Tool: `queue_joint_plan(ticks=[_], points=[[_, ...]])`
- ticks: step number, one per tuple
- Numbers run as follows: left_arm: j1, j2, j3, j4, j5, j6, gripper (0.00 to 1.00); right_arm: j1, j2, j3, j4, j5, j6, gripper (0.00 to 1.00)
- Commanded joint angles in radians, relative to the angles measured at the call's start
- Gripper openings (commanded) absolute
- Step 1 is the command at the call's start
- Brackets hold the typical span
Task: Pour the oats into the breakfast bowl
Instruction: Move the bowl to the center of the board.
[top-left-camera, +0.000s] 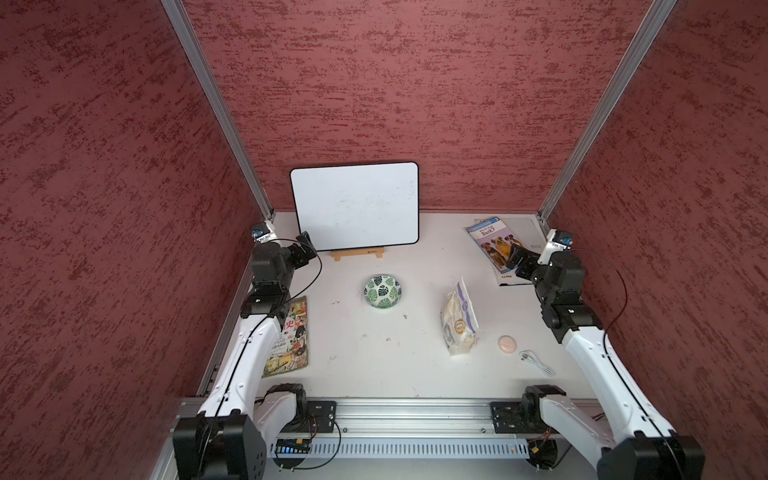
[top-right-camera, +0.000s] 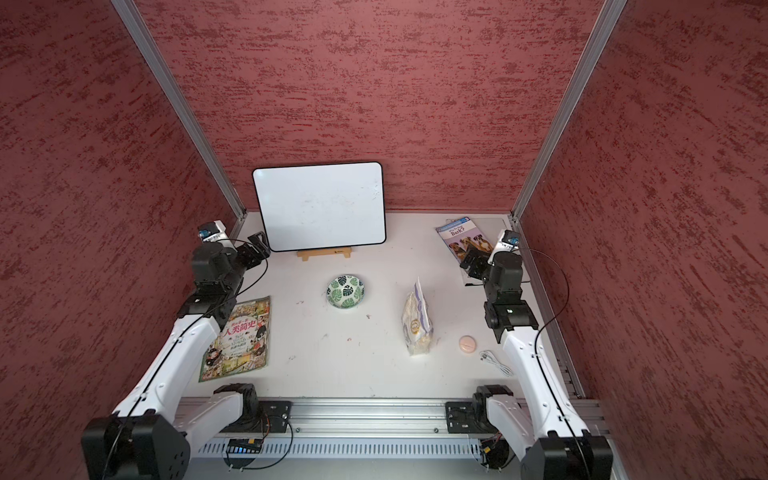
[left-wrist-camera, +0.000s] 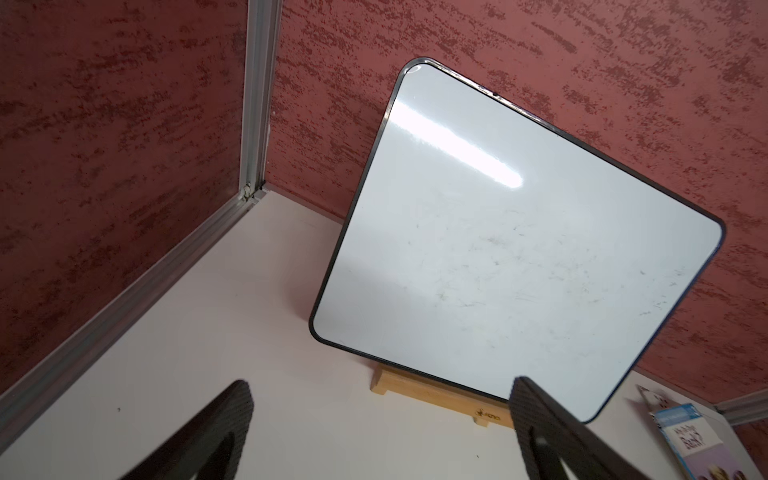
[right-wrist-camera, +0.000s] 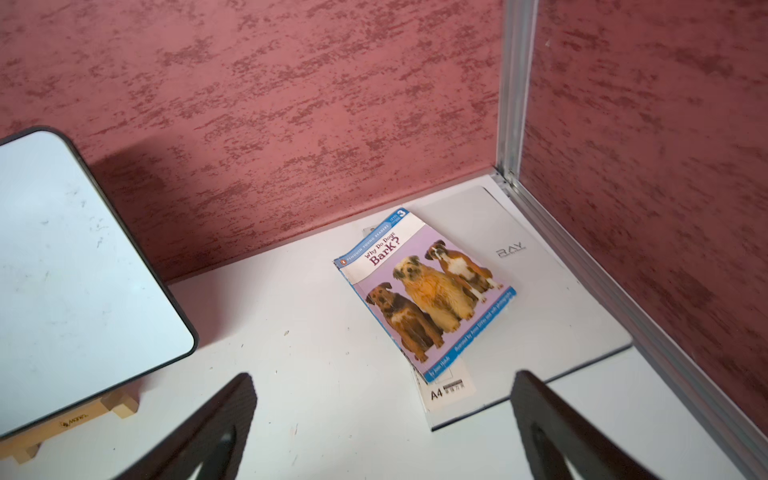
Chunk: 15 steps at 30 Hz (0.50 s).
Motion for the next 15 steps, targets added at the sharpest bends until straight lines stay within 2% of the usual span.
queue_joint_plan(ticks=[1,5,7,9,11,15], points=[[-0.029,-0.006,0.049,-0.316,0.100,-0.110,1.00,-0.011,-0.001,0.031,-0.441,0.097,0.201,0.99],[-0.239,0.043,0.149,-0.501,-0.049,-0.145,1.00,-0.011,-0.078,0.012,-0.503,0.007,0.294,0.99],[-0.331,0.108,0.178,-0.548,-0.012,-0.196,1.00,-0.011,-0.118,0.002,-0.542,-0.023,0.349,0.99],[-0.409,0.173,0.206,-0.610,-0.053,-0.255,0.99,-0.011,-0.152,-0.013,-0.569,-0.060,0.352,0.99],[-0.451,0.214,0.211,-0.643,-0.075,-0.301,0.96,-0.012,-0.179,-0.027,-0.614,-0.071,0.347,0.99],[-0.450,0.355,0.255,-0.664,0.041,-0.314,0.95,-0.011,-0.204,-0.020,-0.725,-0.115,0.324,0.99]])
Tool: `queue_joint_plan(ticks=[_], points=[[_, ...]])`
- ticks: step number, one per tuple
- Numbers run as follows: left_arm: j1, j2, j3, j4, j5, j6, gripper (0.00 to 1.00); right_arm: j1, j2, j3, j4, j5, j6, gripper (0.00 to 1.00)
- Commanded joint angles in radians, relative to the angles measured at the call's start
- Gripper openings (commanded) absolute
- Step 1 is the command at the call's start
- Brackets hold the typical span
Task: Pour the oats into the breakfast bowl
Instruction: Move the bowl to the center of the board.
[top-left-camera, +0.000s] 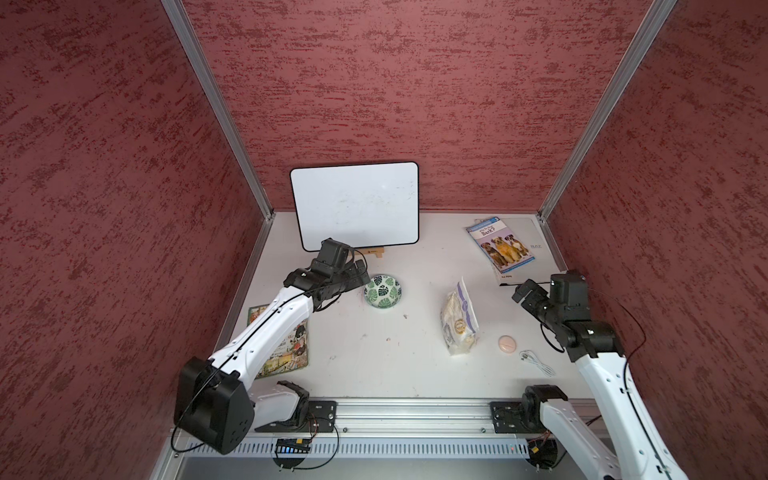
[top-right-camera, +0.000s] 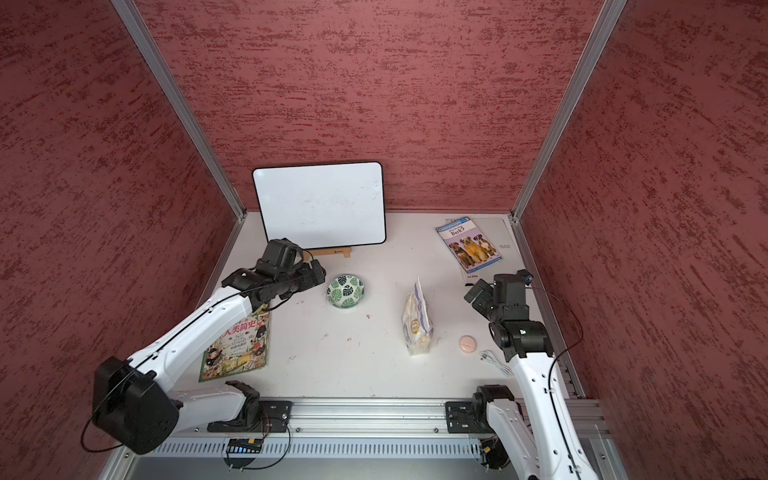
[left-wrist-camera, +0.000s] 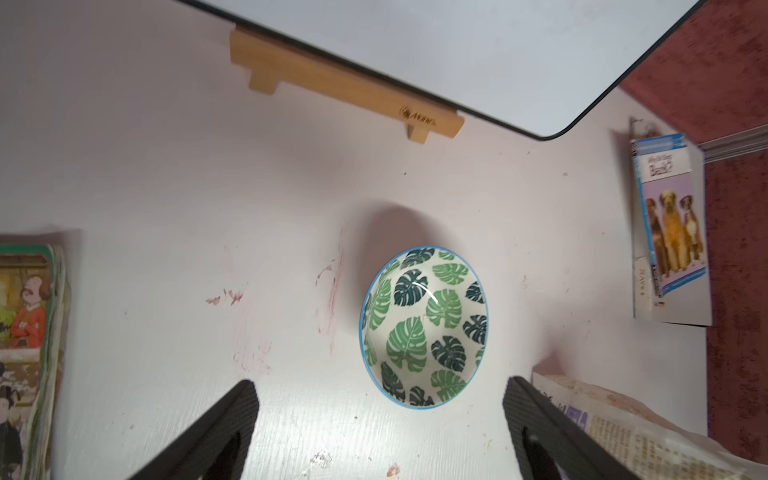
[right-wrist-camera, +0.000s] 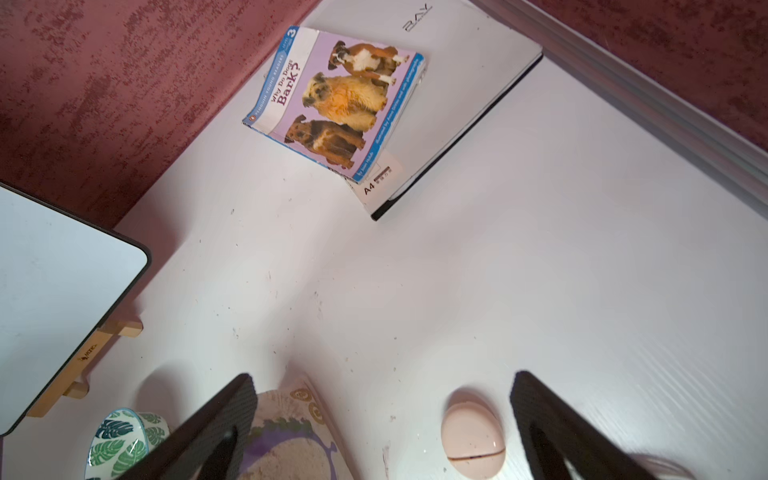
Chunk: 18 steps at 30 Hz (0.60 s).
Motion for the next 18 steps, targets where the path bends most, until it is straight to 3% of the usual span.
queue_joint_plan(ticks=[1,5,11,16,18], points=[[-0.005,0.095,0.064,-0.074,0.055,-0.048,0.95,-0.010,-0.016,-0.008,-0.124,-0.084,-0.005,0.99],[-0.011,0.174,0.078,-0.026,0.097,-0.053,0.94,-0.010,-0.030,-0.023,-0.152,-0.098,-0.013,0.99],[-0.030,0.313,0.110,-0.018,0.135,-0.052,0.76,-0.009,-0.046,-0.040,-0.152,-0.138,0.007,0.99],[-0.049,0.363,0.109,-0.013,0.117,-0.074,0.71,-0.009,-0.080,-0.046,-0.165,-0.167,0.017,0.99],[-0.052,0.379,0.107,-0.011,0.114,-0.081,0.65,-0.009,-0.103,-0.054,-0.171,-0.176,0.018,0.99]])
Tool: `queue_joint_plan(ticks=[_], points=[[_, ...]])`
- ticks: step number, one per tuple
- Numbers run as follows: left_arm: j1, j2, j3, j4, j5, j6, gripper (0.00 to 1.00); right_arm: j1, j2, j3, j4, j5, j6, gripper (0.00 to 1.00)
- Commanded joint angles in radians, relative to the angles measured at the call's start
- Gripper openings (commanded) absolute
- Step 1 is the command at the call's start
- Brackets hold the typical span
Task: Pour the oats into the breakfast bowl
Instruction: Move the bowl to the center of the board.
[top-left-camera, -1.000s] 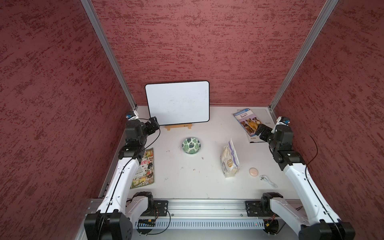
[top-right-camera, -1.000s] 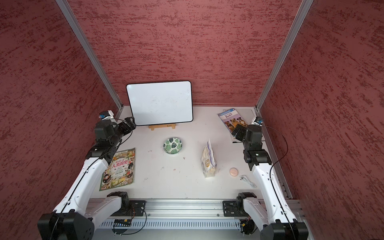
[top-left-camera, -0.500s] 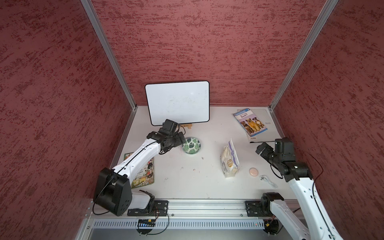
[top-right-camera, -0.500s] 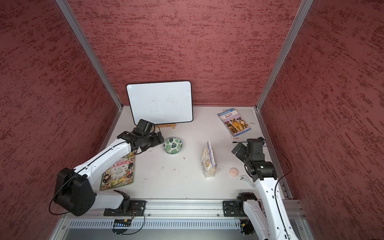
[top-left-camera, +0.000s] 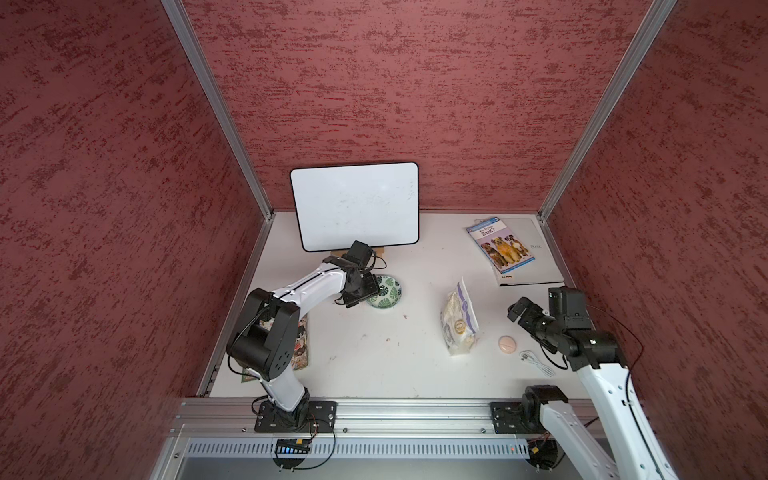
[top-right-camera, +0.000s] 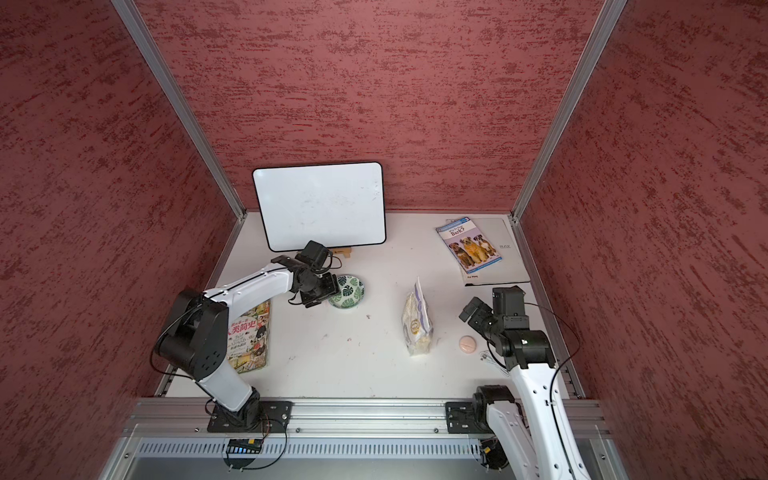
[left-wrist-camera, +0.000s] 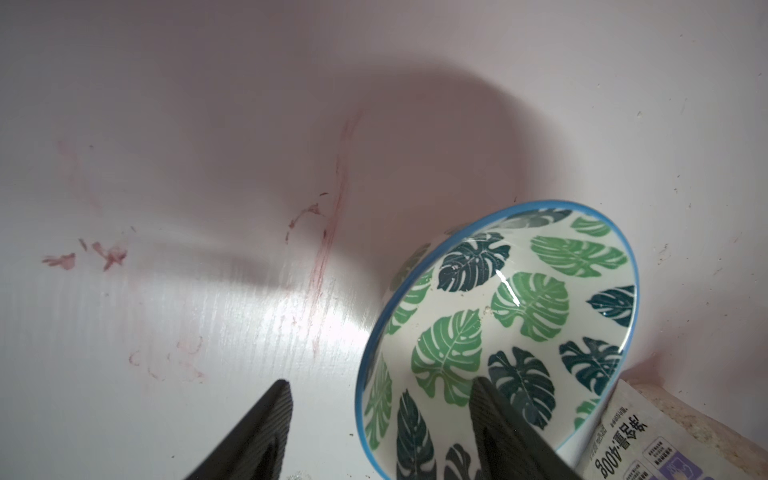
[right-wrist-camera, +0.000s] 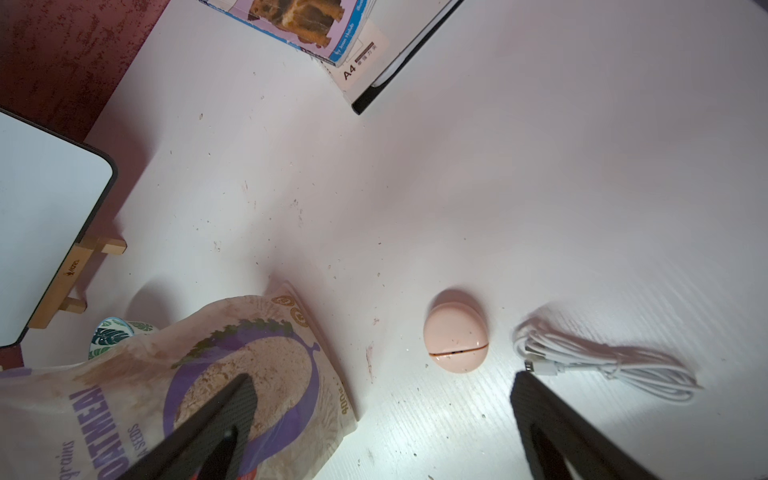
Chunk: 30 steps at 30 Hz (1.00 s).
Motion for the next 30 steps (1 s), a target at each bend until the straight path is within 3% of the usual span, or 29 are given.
queue_joint_plan(ticks=[1,7,11,19,23,30], points=[[-0.008,0.019,0.012,0.010,-0.001,-0.021,0.62,-0.009,-0.041,-0.015,-0.023,-0.042,0.011,0.99],[-0.033,0.058,0.009,0.026,-0.005,-0.038,0.42,-0.009,-0.088,-0.024,-0.034,-0.091,0.019,0.99],[-0.037,0.062,-0.002,0.034,-0.012,-0.055,0.34,-0.010,-0.100,-0.021,-0.032,-0.118,0.027,0.99],[-0.047,0.063,-0.002,-0.009,-0.024,-0.062,0.00,-0.009,-0.079,0.017,-0.053,-0.123,0.025,0.99],[-0.087,-0.013,-0.015,-0.067,-0.038,-0.073,0.00,-0.009,-0.052,0.046,-0.072,-0.138,0.012,0.99],[-0.220,-0.226,-0.182,-0.088,-0.004,-0.177,0.00,-0.009,-0.027,0.091,-0.090,-0.147,-0.016,0.99]])
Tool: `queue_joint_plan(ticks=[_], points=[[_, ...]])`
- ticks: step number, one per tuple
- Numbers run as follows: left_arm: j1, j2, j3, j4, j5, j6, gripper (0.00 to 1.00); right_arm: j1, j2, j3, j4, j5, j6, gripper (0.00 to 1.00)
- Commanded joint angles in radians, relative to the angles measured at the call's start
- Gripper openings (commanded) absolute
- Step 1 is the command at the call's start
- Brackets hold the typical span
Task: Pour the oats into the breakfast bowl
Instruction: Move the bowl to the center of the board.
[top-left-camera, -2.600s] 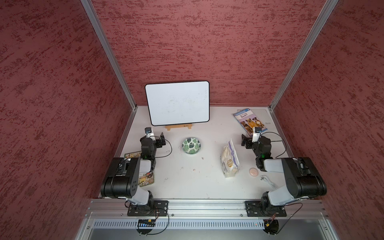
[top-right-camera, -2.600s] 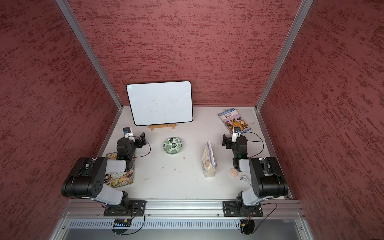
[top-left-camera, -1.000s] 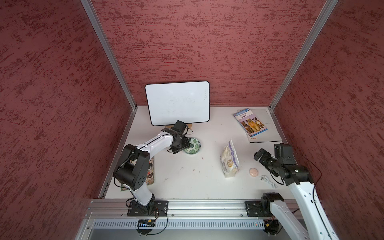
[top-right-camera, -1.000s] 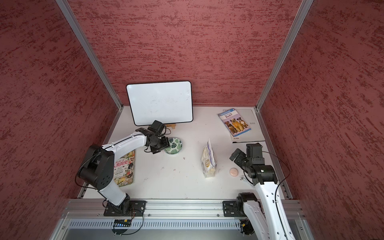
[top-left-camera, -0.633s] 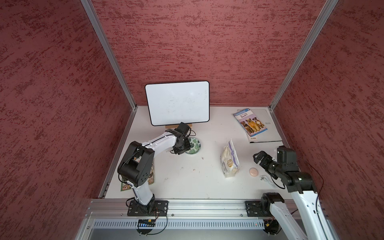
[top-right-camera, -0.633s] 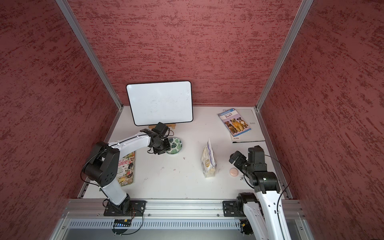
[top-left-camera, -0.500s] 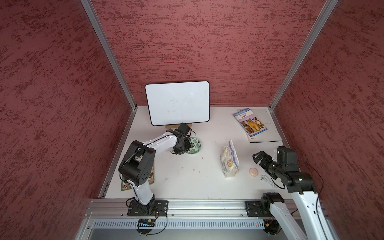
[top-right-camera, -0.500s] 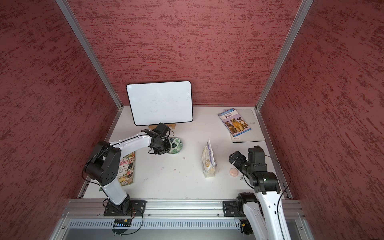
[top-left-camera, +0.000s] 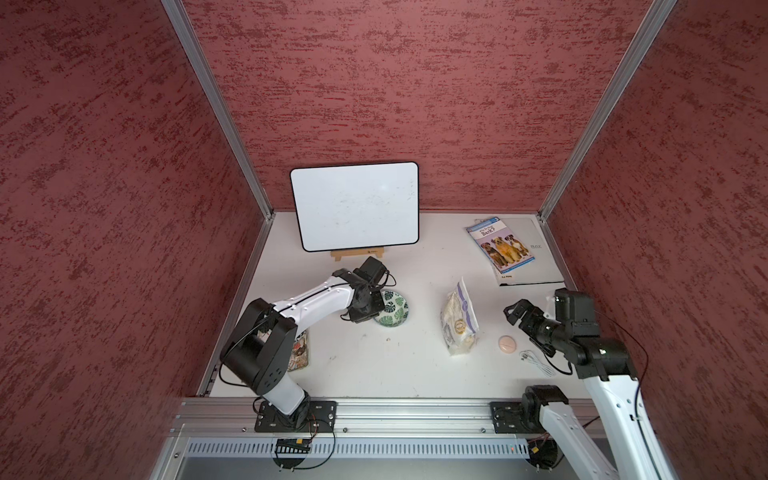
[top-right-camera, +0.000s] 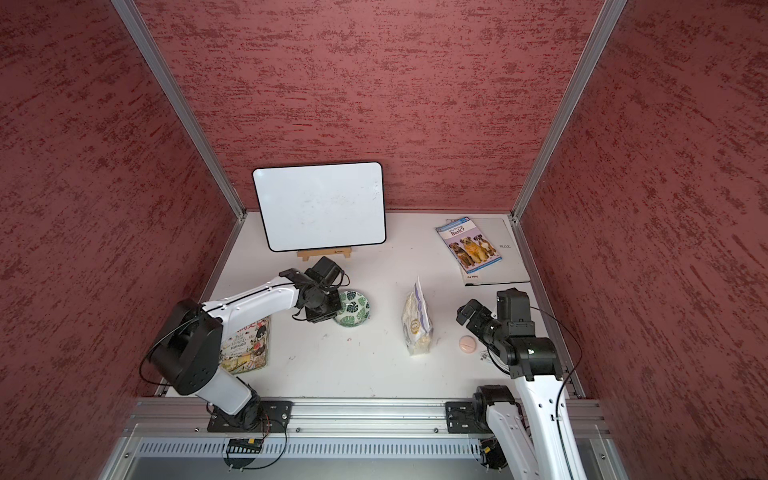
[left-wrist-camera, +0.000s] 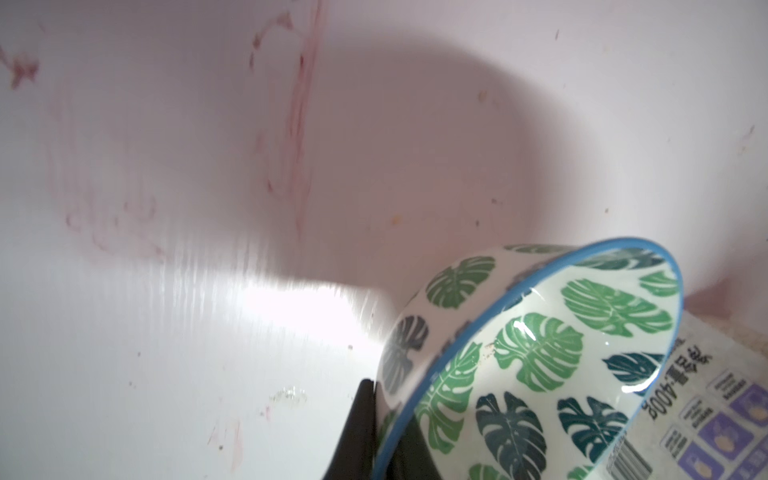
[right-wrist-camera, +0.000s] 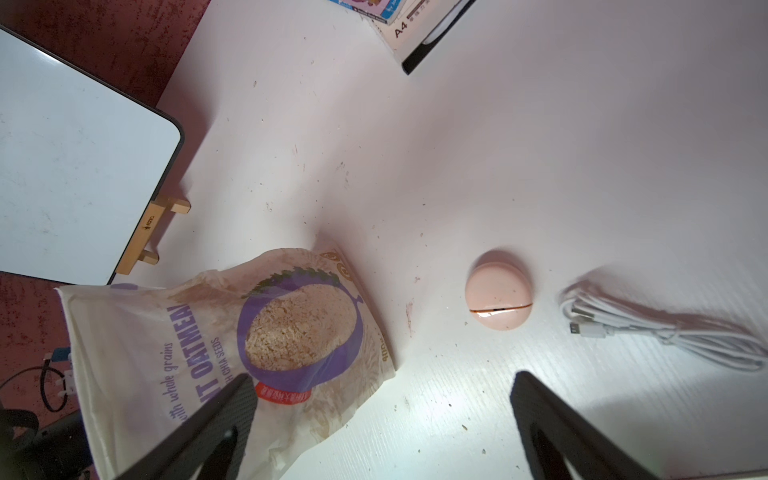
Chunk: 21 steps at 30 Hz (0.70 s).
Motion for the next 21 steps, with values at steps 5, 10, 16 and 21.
queue_joint_plan(ticks=[5,10,16,21], points=[[-0.131,-0.180,-0.162,0.014,0.054,-0.147,0.00,-0.009,0.040,0.062,-0.035,-0.004,-0.061,0.99],[-0.182,-0.170,-0.199,0.043,0.044,-0.189,0.00,-0.009,0.073,0.070,-0.027,-0.045,-0.085,0.99],[-0.188,-0.152,-0.211,0.061,0.019,-0.189,0.11,-0.007,0.080,0.087,0.008,-0.149,-0.118,0.99],[-0.189,-0.199,-0.209,0.028,0.002,-0.186,0.40,-0.007,0.124,0.145,-0.014,-0.219,-0.151,0.83]])
